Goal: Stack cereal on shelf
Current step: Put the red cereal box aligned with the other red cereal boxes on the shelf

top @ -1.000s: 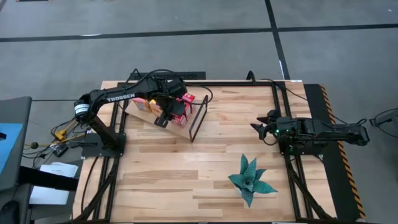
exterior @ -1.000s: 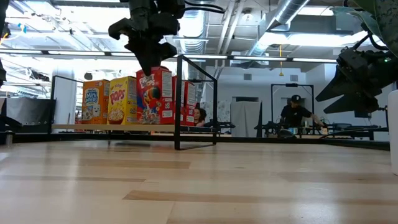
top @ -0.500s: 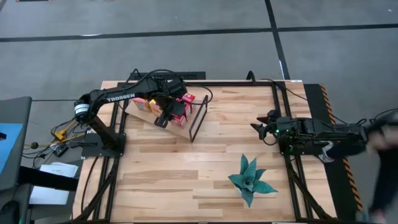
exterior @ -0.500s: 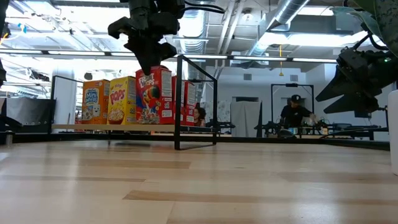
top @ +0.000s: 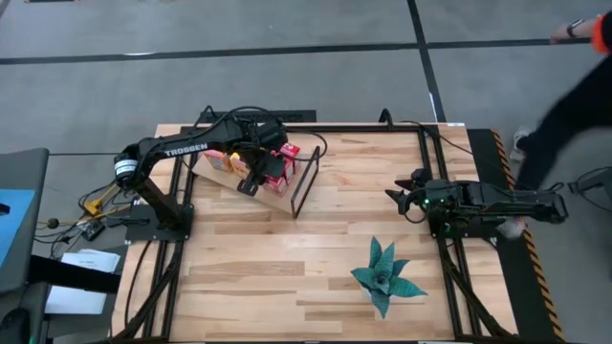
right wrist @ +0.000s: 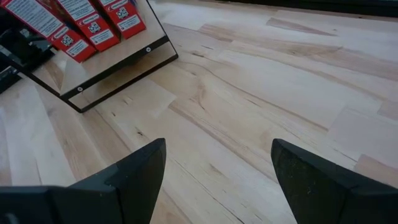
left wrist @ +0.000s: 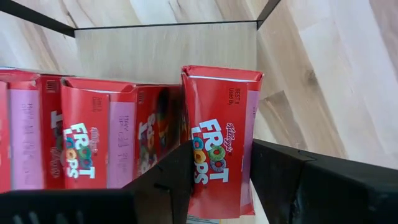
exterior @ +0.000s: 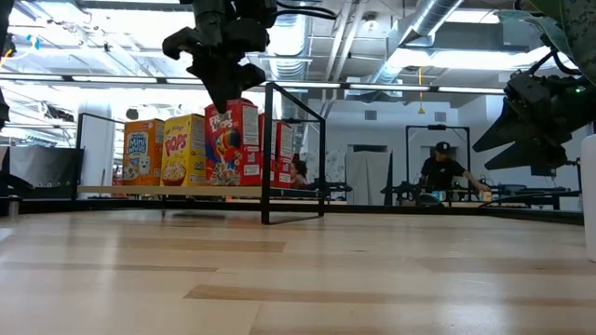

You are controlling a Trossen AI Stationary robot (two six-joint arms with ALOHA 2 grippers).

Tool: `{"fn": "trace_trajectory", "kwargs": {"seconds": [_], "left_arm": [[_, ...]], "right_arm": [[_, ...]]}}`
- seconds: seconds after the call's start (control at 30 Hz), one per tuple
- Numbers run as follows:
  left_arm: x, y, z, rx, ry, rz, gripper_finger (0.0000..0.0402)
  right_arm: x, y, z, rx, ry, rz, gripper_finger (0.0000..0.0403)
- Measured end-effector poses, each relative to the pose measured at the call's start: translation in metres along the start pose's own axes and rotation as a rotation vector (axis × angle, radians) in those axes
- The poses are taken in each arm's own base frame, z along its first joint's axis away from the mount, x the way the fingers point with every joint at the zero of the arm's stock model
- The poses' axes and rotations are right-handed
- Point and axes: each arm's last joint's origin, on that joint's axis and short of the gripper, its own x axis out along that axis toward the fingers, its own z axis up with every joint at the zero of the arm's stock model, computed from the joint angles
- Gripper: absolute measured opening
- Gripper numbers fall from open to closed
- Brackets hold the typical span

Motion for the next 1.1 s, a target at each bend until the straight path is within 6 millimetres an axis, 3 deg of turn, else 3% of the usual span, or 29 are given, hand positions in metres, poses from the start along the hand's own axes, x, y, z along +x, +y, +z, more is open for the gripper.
{"fn": "trace_trajectory", "kwargs": {"seconds": [0.27,0.87,1.1], "left_arm": [[0.011,0.003,0.001,0.005,0.026,-0.015,0.0130],[0.009,0.003,0.000,0.038,0.069,0.026,0.0131],[0.009,0.005,0.000,0.046,0.082,0.044,0.0159]], "right_arm": [[0.000,0.000,0.000,0.000,0.000,0.001,0.0317],[0.000,0.000,0.000,0.008,-0.001,0.001,0.0317],[0.000,0.000,0.000,0.007,-0.001,0.000,0.0317]]}}
